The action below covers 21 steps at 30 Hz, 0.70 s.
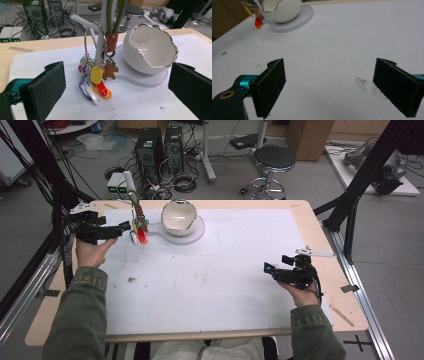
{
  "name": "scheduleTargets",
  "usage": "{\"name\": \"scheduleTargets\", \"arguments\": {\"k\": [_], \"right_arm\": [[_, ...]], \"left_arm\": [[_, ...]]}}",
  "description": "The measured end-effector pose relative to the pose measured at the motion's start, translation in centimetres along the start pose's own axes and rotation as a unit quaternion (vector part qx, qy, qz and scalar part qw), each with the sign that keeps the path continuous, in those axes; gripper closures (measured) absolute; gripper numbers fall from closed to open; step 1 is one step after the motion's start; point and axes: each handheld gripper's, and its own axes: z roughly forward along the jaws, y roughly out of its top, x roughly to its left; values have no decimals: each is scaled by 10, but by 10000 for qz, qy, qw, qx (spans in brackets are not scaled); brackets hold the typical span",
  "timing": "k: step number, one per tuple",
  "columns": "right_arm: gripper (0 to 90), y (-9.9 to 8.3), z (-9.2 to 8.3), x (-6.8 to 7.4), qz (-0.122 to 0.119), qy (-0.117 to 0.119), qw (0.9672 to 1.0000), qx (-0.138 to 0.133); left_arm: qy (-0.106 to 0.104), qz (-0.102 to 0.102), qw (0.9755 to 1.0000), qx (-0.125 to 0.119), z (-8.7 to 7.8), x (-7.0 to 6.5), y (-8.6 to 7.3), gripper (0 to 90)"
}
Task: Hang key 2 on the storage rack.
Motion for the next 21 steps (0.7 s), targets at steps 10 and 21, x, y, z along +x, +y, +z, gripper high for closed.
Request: {"name": "scheduleTargets", "arguments": {"k": [10, 21], "right_arm": [[102, -1, -1, -4, 51, -82, 9999, -58], [102, -1, -3, -5, 19, -162, 9998, -114]], "left_arm": [[-12, -100, 9999, -89, -8, -3, -13, 16], [55, -226, 9994, -248, -23, -1, -26, 17]]}}
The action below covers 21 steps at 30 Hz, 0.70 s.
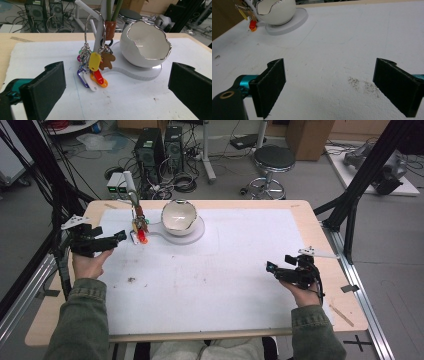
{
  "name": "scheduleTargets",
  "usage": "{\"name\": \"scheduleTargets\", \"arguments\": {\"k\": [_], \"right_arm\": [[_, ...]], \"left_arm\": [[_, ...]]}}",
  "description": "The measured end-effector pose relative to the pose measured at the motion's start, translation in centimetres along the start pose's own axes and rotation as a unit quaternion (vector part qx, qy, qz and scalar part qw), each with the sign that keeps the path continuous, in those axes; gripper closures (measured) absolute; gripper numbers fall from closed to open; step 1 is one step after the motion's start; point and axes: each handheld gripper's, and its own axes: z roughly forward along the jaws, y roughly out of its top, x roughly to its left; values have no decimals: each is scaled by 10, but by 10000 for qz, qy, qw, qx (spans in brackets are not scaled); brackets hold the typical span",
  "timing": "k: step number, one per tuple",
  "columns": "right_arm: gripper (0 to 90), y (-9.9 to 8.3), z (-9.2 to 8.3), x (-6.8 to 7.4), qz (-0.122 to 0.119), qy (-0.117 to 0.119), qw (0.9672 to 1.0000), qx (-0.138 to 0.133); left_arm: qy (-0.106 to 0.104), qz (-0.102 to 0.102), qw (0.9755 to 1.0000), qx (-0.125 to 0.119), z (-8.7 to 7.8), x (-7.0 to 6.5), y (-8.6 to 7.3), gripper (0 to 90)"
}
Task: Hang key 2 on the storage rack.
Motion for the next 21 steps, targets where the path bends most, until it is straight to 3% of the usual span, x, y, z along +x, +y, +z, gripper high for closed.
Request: {"name": "scheduleTargets", "arguments": {"k": [21], "right_arm": [[102, 0, -2, -1, 61, -55, 10000, -22]], "left_arm": [[66, -1, 10000, 73, -8, -4, -24, 17]]}}
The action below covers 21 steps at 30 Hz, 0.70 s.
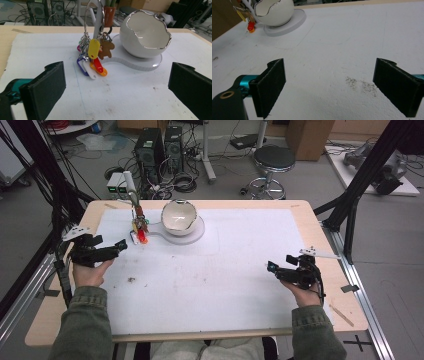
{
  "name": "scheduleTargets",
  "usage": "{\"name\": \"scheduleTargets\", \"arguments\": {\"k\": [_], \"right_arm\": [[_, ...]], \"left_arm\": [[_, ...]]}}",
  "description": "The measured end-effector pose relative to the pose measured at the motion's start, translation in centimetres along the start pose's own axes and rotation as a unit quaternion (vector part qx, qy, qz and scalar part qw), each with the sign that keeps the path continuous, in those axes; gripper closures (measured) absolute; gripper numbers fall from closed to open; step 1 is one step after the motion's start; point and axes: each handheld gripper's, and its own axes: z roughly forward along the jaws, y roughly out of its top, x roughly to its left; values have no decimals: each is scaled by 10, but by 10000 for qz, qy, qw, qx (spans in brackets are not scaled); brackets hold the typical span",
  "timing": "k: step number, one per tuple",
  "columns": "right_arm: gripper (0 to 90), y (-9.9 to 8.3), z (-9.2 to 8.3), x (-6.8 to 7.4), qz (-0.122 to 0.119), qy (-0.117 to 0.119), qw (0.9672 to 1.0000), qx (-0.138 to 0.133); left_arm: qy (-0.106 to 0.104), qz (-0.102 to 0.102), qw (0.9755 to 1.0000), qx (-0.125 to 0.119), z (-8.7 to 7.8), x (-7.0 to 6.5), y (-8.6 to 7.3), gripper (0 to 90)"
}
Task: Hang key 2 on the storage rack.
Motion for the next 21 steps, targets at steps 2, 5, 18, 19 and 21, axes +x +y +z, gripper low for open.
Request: {"name": "scheduleTargets", "arguments": {"k": [2, 5, 18, 19, 21], "right_arm": [[102, 0, 0, 0, -6, 0, 10000, -8], [102, 0, 0, 0, -2, -25, 10000, -12], [102, -1, -1, 0, 15, -36, 10000, -19], [102, -1, -1, -1, 8, -39, 10000, -22], [102, 0, 0, -1, 14, -25, 10000, -20]], "left_arm": [[28, 0, 10000, 32, -1, 0, -2, 17], [33, 48, 10000, 34, -2, -1, -6, 17], [90, 79, 9999, 86, -8, -4, -21, 17], [103, 67, 9999, 76, -8, -4, -22, 17], [95, 80, 9999, 76, -9, -6, -24, 17]]}}
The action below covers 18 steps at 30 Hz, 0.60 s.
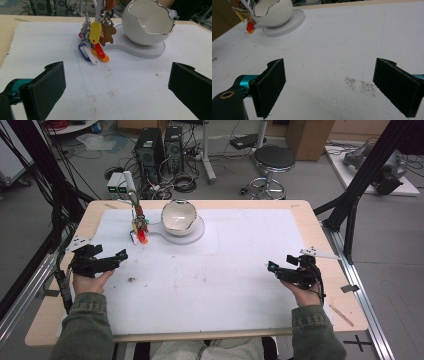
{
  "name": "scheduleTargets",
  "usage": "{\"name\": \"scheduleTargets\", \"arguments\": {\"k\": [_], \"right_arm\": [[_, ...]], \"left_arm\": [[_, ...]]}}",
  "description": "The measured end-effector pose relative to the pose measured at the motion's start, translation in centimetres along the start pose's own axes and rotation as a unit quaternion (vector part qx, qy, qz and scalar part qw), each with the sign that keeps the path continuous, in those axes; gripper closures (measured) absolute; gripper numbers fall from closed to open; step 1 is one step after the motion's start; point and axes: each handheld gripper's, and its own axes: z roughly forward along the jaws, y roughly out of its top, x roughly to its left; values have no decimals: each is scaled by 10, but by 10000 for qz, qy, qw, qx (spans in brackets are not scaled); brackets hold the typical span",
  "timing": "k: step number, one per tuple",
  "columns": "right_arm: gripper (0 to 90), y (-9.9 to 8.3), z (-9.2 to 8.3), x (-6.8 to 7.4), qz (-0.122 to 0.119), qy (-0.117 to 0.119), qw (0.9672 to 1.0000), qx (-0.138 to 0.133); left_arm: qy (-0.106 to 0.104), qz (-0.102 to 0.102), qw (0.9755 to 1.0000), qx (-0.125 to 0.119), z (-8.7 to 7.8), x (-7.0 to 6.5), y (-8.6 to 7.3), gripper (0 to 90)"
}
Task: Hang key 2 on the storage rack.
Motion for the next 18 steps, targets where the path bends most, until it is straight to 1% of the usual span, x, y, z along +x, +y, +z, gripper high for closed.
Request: {"name": "scheduleTargets", "arguments": {"k": [2, 5, 11, 12, 18], "right_arm": [[102, 0, 0, -1, -31, -12, 10000, -23], [102, 0, 0, -1, 5, -27, 10000, -30], [102, 0, -2, -4, 34, -62, 10000, -69], [102, 0, -3, -4, 71, -70, 9999, -61], [102, 0, -3, -5, 84, -98, 9999, -105]], "left_arm": [[32, 32, 10000, 23, 0, -2, -2, 17], [32, 92, 9999, 58, -1, -4, -5, 17], [45, 70, 9999, 62, -5, -5, -11, 17], [37, 62, 10000, 38, -6, -5, -12, 17], [56, 36, 10000, -32, -11, -4, -16, 17]]}}
